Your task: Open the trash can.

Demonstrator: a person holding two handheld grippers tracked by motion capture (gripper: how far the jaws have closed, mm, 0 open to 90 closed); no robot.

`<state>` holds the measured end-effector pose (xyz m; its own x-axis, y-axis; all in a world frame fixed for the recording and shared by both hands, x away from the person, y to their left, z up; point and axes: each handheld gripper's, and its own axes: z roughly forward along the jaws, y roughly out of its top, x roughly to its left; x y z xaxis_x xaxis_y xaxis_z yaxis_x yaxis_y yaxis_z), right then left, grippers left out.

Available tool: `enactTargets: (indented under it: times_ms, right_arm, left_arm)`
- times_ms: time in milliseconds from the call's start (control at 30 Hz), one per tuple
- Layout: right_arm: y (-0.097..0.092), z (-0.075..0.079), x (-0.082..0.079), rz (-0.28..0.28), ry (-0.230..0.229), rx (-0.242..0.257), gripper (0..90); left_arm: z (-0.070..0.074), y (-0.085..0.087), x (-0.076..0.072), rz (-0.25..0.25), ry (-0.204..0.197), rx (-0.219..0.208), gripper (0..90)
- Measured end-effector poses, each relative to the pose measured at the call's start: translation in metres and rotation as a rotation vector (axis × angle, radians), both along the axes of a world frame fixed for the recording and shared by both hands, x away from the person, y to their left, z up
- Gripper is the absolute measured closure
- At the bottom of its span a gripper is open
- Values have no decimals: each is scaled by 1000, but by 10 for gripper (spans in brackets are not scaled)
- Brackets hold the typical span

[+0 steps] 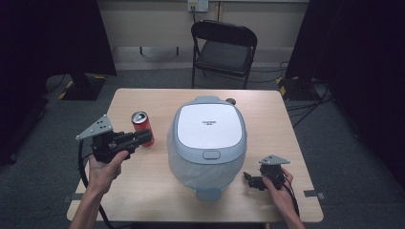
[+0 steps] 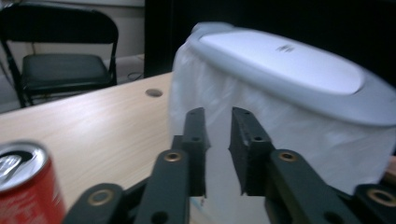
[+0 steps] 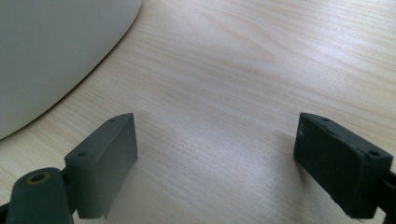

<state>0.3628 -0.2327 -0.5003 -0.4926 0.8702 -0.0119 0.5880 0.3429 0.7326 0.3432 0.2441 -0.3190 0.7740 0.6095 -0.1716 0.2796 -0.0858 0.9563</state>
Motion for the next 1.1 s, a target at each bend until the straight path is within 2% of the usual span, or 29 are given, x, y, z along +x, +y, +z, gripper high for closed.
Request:
enactTargets:
  times_ms: [100,167,233,267,300,400,433,467,500,533,567,667,767,833,867,900,1067,1100]
  right_arm:
    - [0,0,0,0,0,0,121]
    - [0,0,0,0,0,0,121]
    - [0,0,0,0,0,0,120]
    - [0,0,0,0,0,0,120]
    - [0,0,0,0,0,0,120]
    - [0,0,0,0,0,0,120]
    - [0,0,0,0,0,0,120]
    - [0,0,0,0,0,0,120]
    - [0,0,0,0,0,0,120]
    - [0,0,0,0,0,0,120]
    - [0,0,0,0,0,0,120]
    - [0,0,0,0,0,0,120]
    - [0,0,0,0,0,0,120]
    - [0,0,0,0,0,0,120]
    - [0,0,0,0,0,0,119]
    - [0,0,0,1,1,0,119]
    - [0,0,0,1,1,0,118]
    - [0,0,0,3,1,1,117]
  left_arm:
    - [14,-16,-4,-66,-35,-11,830]
    - [17,-20,-5,-78,-46,-17,838]
    - [25,-35,-8,-121,-57,-19,871]
    - [25,-35,-8,-121,-57,-19,880]
    - [30,-44,-8,-151,-70,-21,894]
    - [33,-53,-9,-180,-71,-24,900]
    - [36,-64,-9,-239,-55,-46,900]
    - [36,-64,-9,-239,-55,-46,900]
    - [39,-76,-13,-277,-58,-33,900]
    - [39,-76,-13,-277,-58,-33,900]
    - [40,-83,-15,-302,-56,-23,900]
    - [40,-110,-17,-367,-58,23,900]
    - [38,-121,-17,-388,-56,47,900]
    - [35,-131,-14,-385,-39,75,900]
    - [33,-136,-11,-394,-33,106,900]
    - [31,-138,-11,-403,-26,114,900]
    - [29,-138,-12,-408,-31,107,900]
    - [30,-138,-13,-411,-54,125,900]
